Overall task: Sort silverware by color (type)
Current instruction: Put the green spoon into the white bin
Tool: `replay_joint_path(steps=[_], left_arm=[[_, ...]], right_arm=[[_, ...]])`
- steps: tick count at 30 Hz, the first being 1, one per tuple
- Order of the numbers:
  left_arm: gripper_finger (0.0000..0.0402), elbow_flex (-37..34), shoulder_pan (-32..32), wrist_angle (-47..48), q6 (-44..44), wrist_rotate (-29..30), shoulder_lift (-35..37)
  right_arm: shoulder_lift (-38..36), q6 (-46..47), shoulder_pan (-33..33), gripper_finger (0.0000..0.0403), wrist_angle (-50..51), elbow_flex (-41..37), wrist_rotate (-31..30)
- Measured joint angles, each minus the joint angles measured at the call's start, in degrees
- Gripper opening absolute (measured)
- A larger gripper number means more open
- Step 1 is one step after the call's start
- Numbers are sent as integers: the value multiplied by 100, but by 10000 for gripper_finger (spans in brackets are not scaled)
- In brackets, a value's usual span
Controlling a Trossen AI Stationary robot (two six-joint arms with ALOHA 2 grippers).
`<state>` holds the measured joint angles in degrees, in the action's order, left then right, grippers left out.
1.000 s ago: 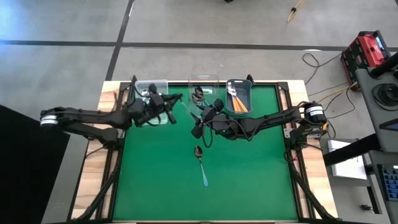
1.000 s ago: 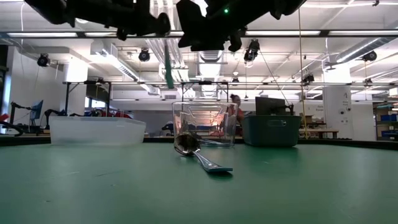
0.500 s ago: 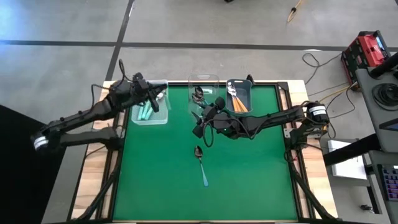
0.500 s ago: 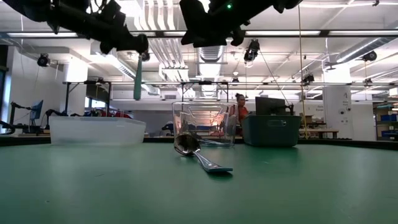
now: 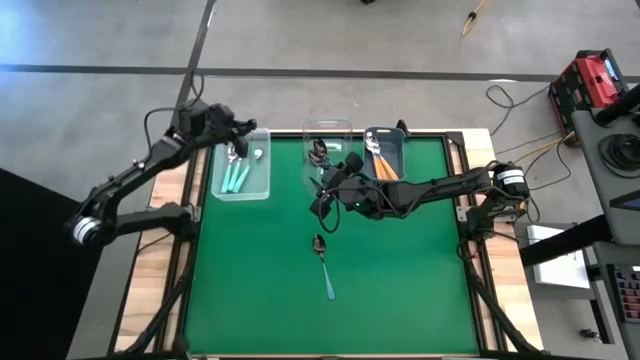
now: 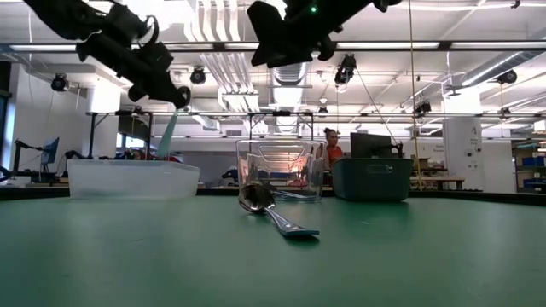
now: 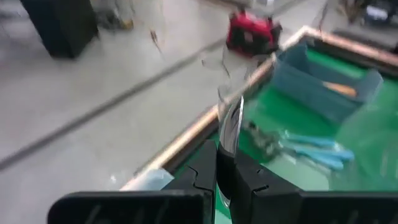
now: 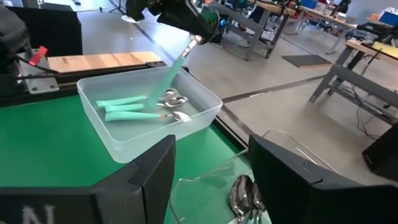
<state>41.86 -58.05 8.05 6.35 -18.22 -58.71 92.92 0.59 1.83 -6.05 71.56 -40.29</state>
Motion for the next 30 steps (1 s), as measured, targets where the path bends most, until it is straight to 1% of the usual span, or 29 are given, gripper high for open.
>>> replay_joint_path(steps=[1, 5, 7, 14, 17, 19, 30], left_arm=[[0, 155, -43, 254, 65, -79, -122], [0, 778, -158, 1371, 383, -71, -615], [0, 941, -189, 1664, 479, -39, -792], [0, 1021, -313, 1762, 711, 29, -1131], [0, 1021, -322, 1803, 709, 588, -1295], [0, 1015, -322, 1902, 708, 804, -1406], [0, 1013, -320, 1942, 686, 1021, -1772]], right_arm=[[0, -10, -2, 194, 12, -1, 0], [0, -38, -7, 194, 34, -1, -2], [0, -44, -13, 194, 80, -6, 0], [7, -14, -43, 194, 298, -8, -2], [9, -16, -48, 194, 296, -19, -3], [9, -16, -48, 194, 289, -30, -4], [15, 4, -48, 194, 285, -82, -9]])
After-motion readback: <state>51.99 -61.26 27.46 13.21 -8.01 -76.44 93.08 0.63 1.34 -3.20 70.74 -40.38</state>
